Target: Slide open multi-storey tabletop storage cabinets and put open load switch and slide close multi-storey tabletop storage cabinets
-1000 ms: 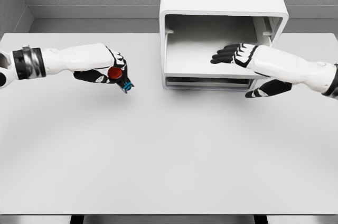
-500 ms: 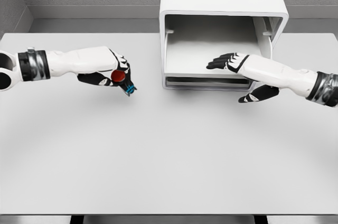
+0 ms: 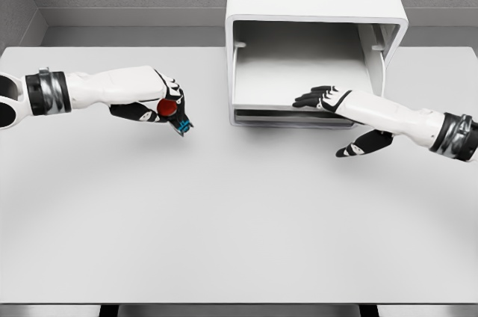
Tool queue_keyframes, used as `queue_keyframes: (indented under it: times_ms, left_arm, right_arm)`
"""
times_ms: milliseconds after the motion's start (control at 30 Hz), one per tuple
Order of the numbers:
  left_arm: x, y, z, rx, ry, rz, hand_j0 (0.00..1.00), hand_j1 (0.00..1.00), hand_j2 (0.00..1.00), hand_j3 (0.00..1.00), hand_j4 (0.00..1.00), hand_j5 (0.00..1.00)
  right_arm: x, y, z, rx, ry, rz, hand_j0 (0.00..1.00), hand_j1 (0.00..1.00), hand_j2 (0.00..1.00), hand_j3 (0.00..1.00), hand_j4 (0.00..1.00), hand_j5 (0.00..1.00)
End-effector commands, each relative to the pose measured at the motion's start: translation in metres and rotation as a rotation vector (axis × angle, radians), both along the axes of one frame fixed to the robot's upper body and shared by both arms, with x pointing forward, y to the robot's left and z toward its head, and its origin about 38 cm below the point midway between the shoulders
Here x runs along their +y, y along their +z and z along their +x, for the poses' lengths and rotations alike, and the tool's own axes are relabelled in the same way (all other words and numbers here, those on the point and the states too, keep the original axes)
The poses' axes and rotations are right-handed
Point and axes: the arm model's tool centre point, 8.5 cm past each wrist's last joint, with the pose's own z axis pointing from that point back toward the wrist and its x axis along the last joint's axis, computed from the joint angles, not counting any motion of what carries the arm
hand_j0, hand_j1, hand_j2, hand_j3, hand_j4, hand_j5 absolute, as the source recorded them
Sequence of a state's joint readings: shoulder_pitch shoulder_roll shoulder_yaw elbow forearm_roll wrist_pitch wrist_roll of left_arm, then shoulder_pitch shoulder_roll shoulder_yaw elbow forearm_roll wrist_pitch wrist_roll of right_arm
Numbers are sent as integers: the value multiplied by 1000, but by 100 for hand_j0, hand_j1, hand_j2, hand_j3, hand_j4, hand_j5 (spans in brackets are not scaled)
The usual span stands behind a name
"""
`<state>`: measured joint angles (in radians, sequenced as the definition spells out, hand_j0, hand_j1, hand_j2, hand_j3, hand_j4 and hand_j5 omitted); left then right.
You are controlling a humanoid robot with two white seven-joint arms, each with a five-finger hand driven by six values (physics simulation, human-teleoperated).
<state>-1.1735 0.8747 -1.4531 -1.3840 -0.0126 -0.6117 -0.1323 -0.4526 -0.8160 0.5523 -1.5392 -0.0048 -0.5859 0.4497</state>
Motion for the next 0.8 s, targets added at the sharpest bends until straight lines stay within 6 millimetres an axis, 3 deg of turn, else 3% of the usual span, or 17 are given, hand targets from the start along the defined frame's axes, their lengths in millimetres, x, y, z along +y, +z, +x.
queue_keyframes:
  times_ms: [0,167,767]
  left_arm:
    - [0,2,1,0,4,-10,43,43,43,43,43,43]
    - [1,2,1,-1,6,-10,43,43,43,43,43,43]
    - [1,4,1,-5,6,-13,43,43,43,43,43,43]
  right_arm:
    - [7,-1,-6,-42,45,-62,100,100,100,100,100,100]
    - [7,-6,-13,-31,54,-64,100,100,100,100,100,100]
    - [-17,12,-35,-44,41,-88,100,100,100,100,100,100]
